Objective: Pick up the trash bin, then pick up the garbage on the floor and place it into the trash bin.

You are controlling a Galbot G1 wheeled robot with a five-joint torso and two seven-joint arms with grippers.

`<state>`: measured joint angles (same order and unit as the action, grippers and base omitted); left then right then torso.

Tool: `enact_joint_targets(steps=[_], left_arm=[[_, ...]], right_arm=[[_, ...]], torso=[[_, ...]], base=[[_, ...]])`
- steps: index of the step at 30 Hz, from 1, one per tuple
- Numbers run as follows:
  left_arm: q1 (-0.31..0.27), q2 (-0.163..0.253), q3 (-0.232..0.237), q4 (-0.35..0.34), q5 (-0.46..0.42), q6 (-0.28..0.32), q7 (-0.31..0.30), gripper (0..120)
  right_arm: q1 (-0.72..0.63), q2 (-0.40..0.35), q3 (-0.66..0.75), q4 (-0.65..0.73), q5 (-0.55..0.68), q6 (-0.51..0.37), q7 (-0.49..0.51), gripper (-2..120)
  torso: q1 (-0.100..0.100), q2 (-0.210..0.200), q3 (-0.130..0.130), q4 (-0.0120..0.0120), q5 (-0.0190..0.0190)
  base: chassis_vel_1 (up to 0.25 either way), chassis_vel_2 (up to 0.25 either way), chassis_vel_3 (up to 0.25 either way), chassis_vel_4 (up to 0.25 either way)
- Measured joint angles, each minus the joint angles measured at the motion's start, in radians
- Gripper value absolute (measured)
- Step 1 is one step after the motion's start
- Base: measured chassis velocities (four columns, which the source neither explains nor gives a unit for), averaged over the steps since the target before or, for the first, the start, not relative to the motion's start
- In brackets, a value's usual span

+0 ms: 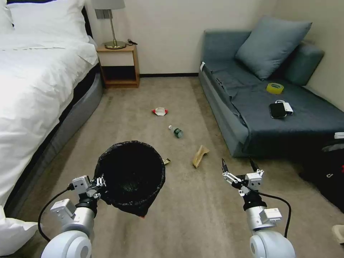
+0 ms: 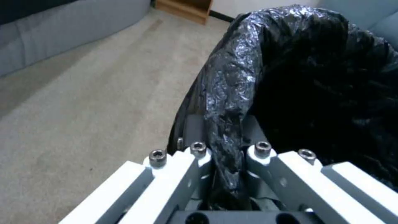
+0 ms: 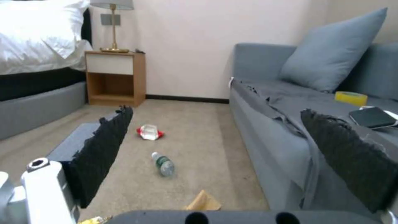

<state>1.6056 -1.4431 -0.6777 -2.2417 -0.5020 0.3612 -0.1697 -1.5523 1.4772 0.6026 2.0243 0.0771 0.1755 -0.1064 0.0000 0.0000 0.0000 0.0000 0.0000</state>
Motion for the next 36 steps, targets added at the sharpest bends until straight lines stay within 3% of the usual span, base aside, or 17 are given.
enact_joint_targets(steps=[14, 36], left_arm=[[-0.011, -0.001, -0.006, 0.005, -0.005, 0.002, -0.008, 4], [-0.023, 0.0, -0.021, 0.009, -0.009, 0.001, -0.017, 4]], right_arm=[[0.006, 0.0, 0.001, -0.006, 0.002, 0.0, 0.001, 100], [0.003, 0.002, 0.001, 0.002, 0.002, 0.0, 0.001, 100]], torso=[[0.0, 0.0, 0.0, 0.0, 0.0], [0.0, 0.0, 0.0, -0.0001, 0.0]], base=[[-0.033, 0.035, 0.037, -0.041], [-0.103, 0.101, 0.101, -0.108]])
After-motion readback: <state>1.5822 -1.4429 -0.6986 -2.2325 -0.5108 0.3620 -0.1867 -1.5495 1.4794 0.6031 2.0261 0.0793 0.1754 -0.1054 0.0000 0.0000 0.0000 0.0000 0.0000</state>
